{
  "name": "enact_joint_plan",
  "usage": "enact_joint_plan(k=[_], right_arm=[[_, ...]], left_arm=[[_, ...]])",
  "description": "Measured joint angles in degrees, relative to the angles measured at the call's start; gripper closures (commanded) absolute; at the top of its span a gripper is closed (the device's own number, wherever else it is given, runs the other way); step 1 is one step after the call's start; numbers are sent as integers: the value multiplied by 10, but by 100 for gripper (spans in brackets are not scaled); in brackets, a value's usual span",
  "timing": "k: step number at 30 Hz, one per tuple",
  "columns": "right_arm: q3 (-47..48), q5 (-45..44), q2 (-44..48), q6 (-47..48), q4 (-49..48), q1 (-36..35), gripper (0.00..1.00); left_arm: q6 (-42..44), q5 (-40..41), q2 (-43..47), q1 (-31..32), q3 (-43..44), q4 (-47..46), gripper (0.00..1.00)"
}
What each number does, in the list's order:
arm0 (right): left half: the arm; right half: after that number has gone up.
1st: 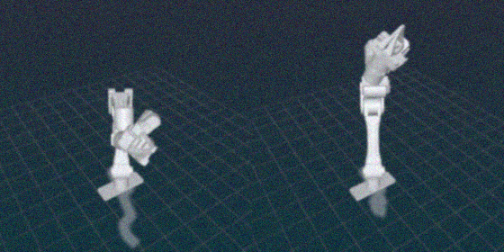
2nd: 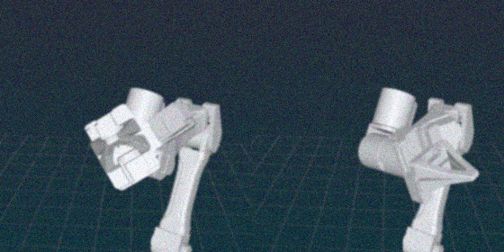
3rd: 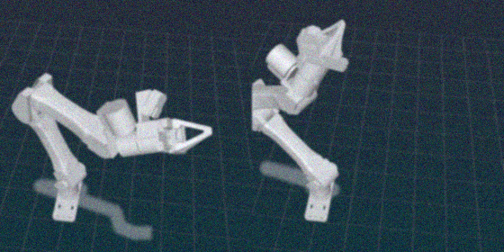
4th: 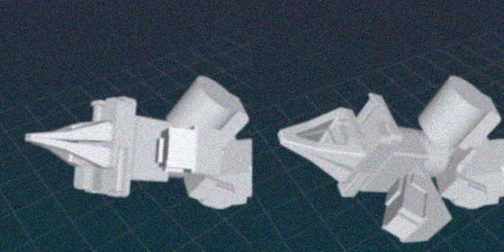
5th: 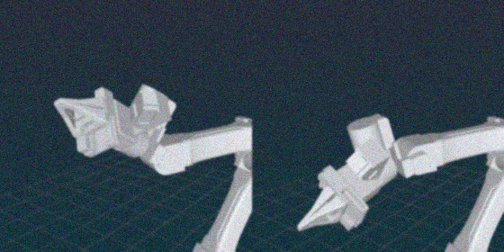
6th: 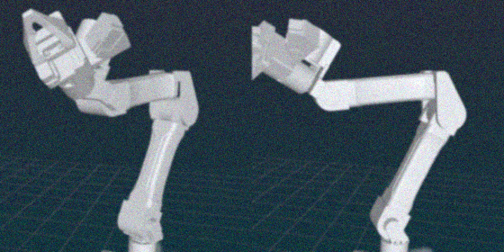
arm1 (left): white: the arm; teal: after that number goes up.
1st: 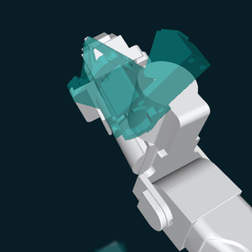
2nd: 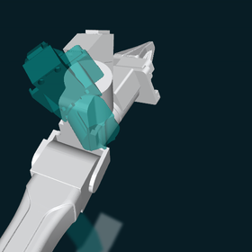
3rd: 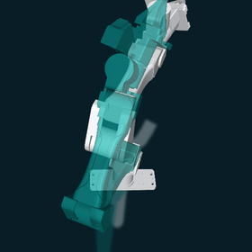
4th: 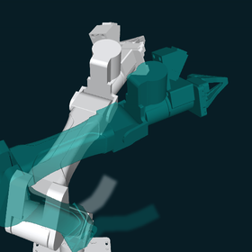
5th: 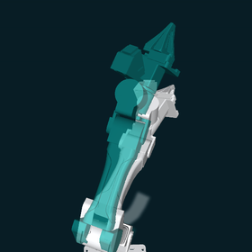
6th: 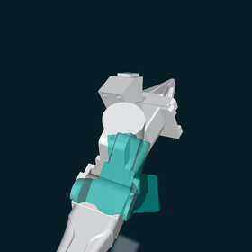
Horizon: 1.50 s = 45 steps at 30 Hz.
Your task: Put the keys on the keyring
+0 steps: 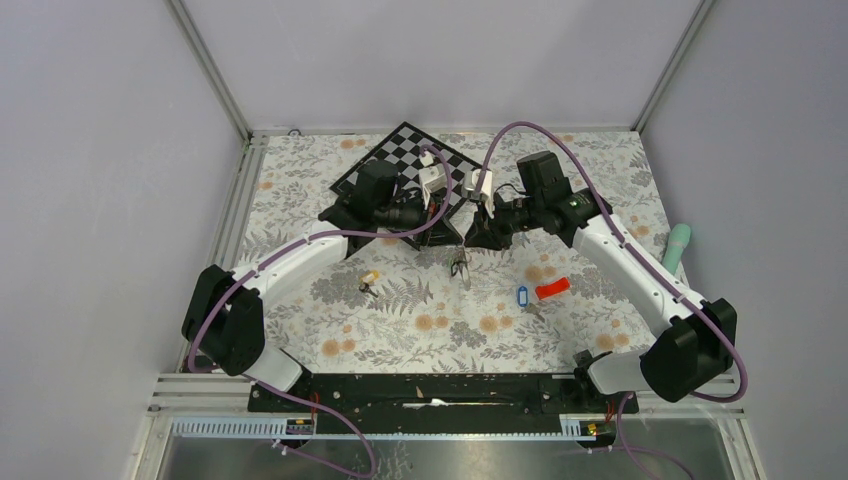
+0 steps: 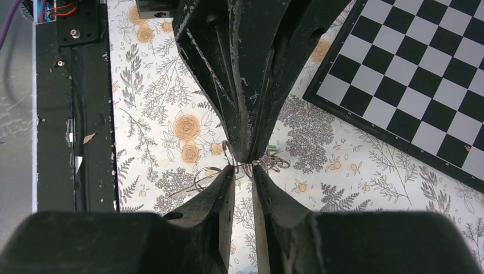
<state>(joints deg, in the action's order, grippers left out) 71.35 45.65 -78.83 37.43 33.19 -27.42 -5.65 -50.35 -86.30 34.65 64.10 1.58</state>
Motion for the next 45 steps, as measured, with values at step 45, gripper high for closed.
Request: enact_joint_plan(k=[45], right_arm=[[-22, 21, 24, -3, 9, 0, 72]], left_arm=[[-18, 14, 0, 1, 0, 0, 100]])
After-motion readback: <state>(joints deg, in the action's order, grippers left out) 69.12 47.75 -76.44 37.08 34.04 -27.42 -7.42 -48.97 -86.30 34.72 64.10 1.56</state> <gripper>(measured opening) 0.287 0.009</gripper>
